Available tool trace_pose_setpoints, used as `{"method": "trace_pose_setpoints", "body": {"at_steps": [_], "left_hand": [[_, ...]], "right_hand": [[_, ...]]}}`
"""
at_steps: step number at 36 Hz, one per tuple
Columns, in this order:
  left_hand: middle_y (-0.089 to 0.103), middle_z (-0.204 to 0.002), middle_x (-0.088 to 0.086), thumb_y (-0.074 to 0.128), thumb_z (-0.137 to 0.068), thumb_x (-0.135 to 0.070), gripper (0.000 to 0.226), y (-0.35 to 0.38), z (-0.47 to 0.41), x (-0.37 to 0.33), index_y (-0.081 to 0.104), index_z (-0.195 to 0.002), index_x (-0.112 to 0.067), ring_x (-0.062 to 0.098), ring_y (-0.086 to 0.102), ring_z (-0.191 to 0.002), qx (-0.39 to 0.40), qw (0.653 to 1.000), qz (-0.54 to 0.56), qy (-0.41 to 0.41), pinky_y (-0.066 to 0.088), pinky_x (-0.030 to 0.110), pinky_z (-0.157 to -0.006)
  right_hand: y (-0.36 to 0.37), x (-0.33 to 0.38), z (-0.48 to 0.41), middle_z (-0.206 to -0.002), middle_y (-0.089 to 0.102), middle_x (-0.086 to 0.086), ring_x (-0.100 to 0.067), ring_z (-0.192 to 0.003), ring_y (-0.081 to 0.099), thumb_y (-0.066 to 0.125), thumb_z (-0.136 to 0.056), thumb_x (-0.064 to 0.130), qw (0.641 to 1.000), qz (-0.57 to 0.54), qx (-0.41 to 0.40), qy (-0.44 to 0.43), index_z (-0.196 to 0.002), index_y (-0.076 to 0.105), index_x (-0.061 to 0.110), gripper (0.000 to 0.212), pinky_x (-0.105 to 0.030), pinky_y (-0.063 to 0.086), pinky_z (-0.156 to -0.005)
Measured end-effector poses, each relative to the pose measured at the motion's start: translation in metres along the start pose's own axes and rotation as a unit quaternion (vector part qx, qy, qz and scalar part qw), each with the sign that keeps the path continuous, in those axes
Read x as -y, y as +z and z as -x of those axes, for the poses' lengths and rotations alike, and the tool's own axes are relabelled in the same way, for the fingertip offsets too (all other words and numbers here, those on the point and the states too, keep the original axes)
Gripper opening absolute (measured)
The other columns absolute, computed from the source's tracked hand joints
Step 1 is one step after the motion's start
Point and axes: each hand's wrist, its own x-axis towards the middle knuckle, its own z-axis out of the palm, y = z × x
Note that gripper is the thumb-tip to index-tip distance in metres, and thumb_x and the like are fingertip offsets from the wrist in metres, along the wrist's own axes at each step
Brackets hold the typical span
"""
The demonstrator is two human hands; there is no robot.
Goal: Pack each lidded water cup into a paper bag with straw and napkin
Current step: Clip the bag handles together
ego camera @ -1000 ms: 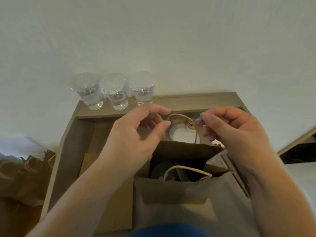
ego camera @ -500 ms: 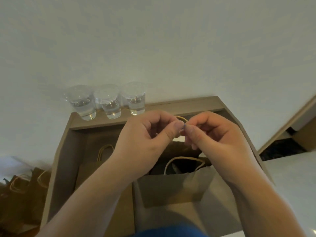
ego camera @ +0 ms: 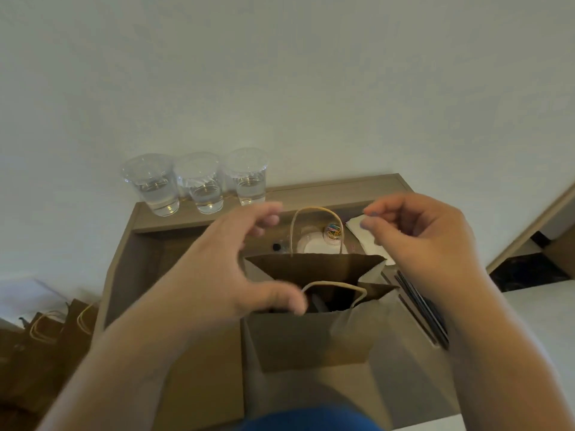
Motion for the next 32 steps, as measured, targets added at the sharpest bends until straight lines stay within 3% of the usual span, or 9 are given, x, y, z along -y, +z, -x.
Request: {"method": "trace_pose_setpoints", "body": {"at_steps": [3,6,9,11,14,16,20,24,32], "left_hand": [[0.028,-0.156,-0.044,0.084,-0.036,-0.091,0.145,-0.008,0.011,0.012,0.003,-0.154,-0.068,-0.012,0.027,-0.148,0.132,0.988,-0.029,-0.079,0.035,0.037,-0.122],[0.017,-0.166,-0.030,0.080,-0.043,-0.092,0.146,0.013,0.008,0.014,-0.008,-0.156,-0.060,0.007,0.019,-0.154,0.161,0.971,-0.142,-0.100,0.024,0.047,-0.126],[0.033,-0.159,-0.026,0.076,-0.055,-0.088,0.130,0.035,-0.004,0.015,0.005,-0.157,-0.052,0.008,0.024,-0.151,0.081,0.976,-0.187,-0.077,0.016,0.047,-0.127],[0.044,-0.147,-0.026,0.068,-0.061,-0.090,0.108,0.045,-0.011,0.019,0.021,-0.150,-0.052,0.007,0.032,-0.144,0.046,0.975,-0.211,-0.047,0.021,0.047,-0.125],[0.057,-0.119,-0.030,0.055,-0.073,-0.086,0.060,0.057,-0.020,0.022,0.048,-0.123,-0.053,0.003,0.046,-0.121,0.011,0.974,-0.227,-0.014,0.036,0.042,-0.114],[0.061,-0.097,-0.028,0.054,-0.079,-0.083,0.041,0.063,-0.027,0.022,0.058,-0.104,-0.050,0.002,0.050,-0.106,-0.020,0.973,-0.229,-0.002,0.041,0.038,-0.103],[0.065,-0.080,-0.029,0.066,-0.081,-0.075,0.028,0.066,-0.035,0.021,0.068,-0.084,-0.047,-0.001,0.055,-0.095,-0.058,0.984,-0.169,-0.007,0.046,0.037,-0.095],[0.072,-0.087,-0.032,0.071,-0.084,-0.066,0.016,0.065,-0.036,0.018,0.078,-0.092,-0.053,-0.001,0.062,-0.098,-0.044,0.993,-0.110,-0.023,0.056,0.042,-0.093],[0.050,-0.074,-0.037,0.073,-0.092,-0.051,0.008,0.069,-0.036,0.017,0.075,-0.087,-0.045,0.004,0.054,-0.086,-0.026,0.983,-0.180,0.037,0.052,0.040,-0.088]], "right_hand": [[-0.001,-0.027,-0.017,-0.081,0.076,0.021,0.004,-0.077,0.070,0.080,-0.094,0.032,0.995,0.079,0.008,0.065,-0.089,0.079,0.038,0.008,-0.007,0.049,-0.057],[0.003,-0.044,-0.027,-0.080,0.073,0.025,0.004,-0.080,0.068,0.077,-0.096,0.033,0.981,0.129,0.095,0.107,-0.088,0.079,0.038,0.010,-0.015,0.046,-0.065],[0.014,-0.044,-0.035,-0.082,0.074,0.026,-0.001,-0.085,0.070,0.078,-0.095,0.033,0.967,0.155,0.174,0.101,-0.085,0.079,0.038,0.012,-0.018,0.050,-0.073],[0.022,-0.038,-0.041,-0.080,0.075,0.021,-0.003,-0.085,0.071,0.079,-0.094,0.033,0.958,0.165,0.212,0.096,-0.085,0.078,0.037,0.010,-0.023,0.055,-0.076],[0.029,-0.028,-0.047,-0.078,0.076,0.015,-0.006,-0.085,0.072,0.079,-0.093,0.038,0.937,0.204,0.268,0.091,-0.084,0.078,0.038,0.009,-0.027,0.059,-0.076],[0.029,-0.021,-0.050,-0.078,0.077,0.018,-0.006,-0.085,0.073,0.080,-0.092,0.040,0.927,0.215,0.297,0.084,-0.082,0.079,0.039,0.010,-0.034,0.062,-0.082],[0.029,-0.015,-0.050,-0.077,0.075,0.025,0.000,-0.078,0.072,0.080,-0.090,0.044,0.913,0.213,0.342,0.063,-0.083,0.079,0.044,0.007,-0.036,0.063,-0.081],[0.032,-0.017,-0.046,-0.078,0.075,0.026,0.006,-0.079,0.070,0.079,-0.089,0.041,0.913,0.186,0.361,0.047,-0.083,0.079,0.044,0.006,-0.030,0.062,-0.078],[0.025,-0.013,-0.042,-0.078,0.074,0.024,0.004,-0.077,0.069,0.078,-0.087,0.043,0.914,0.167,0.370,0.016,-0.081,0.079,0.039,0.006,-0.022,0.057,-0.067]]}}
